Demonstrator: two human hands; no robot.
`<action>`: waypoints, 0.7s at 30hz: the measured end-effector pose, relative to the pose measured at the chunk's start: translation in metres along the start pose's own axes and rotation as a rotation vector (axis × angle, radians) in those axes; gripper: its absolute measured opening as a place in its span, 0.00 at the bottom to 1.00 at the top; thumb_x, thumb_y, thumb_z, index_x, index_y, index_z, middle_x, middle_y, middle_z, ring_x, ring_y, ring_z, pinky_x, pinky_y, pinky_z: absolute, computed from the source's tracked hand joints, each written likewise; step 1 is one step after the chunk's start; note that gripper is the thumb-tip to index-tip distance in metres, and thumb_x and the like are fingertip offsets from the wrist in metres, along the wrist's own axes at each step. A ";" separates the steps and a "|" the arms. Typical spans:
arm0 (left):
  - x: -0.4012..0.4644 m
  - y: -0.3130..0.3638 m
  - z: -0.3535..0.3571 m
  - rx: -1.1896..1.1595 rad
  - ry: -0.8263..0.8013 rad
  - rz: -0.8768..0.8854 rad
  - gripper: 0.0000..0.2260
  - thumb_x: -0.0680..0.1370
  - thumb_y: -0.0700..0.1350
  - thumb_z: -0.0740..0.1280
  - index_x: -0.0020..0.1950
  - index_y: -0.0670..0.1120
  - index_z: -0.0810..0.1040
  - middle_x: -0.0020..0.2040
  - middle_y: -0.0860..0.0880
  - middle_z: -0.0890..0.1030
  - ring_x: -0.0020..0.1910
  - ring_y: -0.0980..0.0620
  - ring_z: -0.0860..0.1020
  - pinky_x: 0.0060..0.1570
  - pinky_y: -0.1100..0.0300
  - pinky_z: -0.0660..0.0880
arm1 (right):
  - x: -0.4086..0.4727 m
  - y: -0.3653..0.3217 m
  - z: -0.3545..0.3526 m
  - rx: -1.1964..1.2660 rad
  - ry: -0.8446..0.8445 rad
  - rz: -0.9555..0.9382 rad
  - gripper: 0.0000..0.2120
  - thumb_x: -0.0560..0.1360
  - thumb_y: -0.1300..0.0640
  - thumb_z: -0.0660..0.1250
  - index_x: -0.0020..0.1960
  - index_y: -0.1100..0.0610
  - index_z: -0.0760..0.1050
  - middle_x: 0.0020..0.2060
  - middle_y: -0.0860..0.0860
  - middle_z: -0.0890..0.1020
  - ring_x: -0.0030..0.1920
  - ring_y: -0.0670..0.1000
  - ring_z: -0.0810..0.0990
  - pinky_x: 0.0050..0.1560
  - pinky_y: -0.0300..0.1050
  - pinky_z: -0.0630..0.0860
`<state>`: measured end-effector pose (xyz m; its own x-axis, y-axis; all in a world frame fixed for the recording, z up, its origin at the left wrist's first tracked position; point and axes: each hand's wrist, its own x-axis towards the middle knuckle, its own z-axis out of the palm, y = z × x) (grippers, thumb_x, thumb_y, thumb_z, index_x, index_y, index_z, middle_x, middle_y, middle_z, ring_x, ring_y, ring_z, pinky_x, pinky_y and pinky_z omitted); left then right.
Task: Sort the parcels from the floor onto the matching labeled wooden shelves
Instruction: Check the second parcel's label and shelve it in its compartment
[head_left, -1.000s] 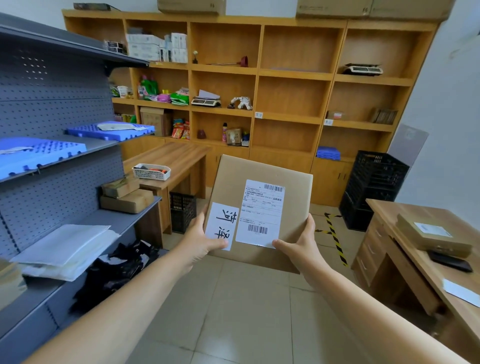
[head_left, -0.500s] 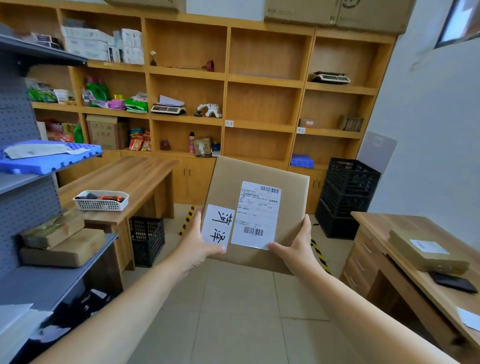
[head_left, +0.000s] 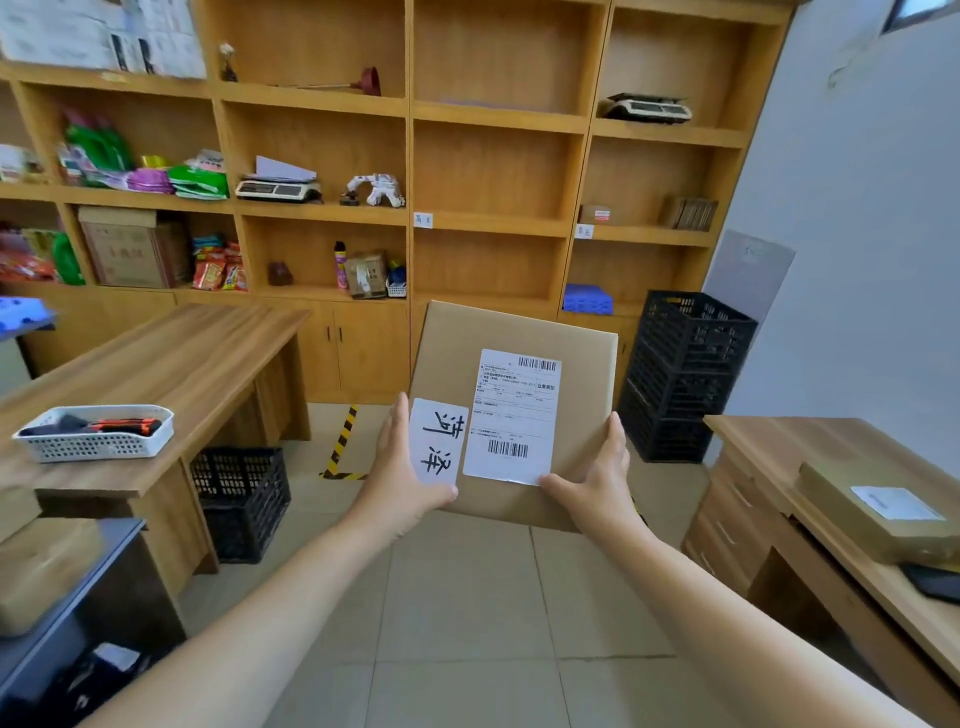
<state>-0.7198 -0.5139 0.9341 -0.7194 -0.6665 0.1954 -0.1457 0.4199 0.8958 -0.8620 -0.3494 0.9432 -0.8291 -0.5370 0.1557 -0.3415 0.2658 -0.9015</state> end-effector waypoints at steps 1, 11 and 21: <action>0.018 0.000 0.006 0.048 0.004 0.026 0.54 0.65 0.38 0.75 0.75 0.54 0.39 0.76 0.53 0.51 0.64 0.61 0.58 0.55 0.64 0.65 | 0.019 0.003 0.000 -0.001 -0.002 -0.002 0.53 0.67 0.57 0.74 0.76 0.48 0.37 0.73 0.51 0.54 0.69 0.51 0.61 0.63 0.46 0.64; 0.201 0.001 0.053 0.207 -0.021 0.071 0.53 0.67 0.40 0.75 0.74 0.57 0.37 0.76 0.55 0.36 0.63 0.67 0.49 0.48 0.77 0.61 | 0.225 0.015 -0.010 -0.004 -0.054 -0.010 0.53 0.68 0.58 0.74 0.76 0.48 0.38 0.74 0.50 0.55 0.70 0.51 0.60 0.68 0.52 0.64; 0.359 -0.063 0.048 0.240 -0.007 0.030 0.52 0.66 0.42 0.75 0.75 0.54 0.40 0.77 0.54 0.38 0.76 0.53 0.47 0.62 0.63 0.65 | 0.378 0.027 0.058 -0.008 -0.118 0.010 0.51 0.69 0.59 0.73 0.76 0.49 0.38 0.75 0.48 0.54 0.73 0.52 0.58 0.69 0.52 0.63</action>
<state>-1.0012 -0.7502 0.9291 -0.7307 -0.6473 0.2169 -0.2808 0.5745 0.7688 -1.1590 -0.5923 0.9546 -0.7749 -0.6246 0.0973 -0.3371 0.2781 -0.8994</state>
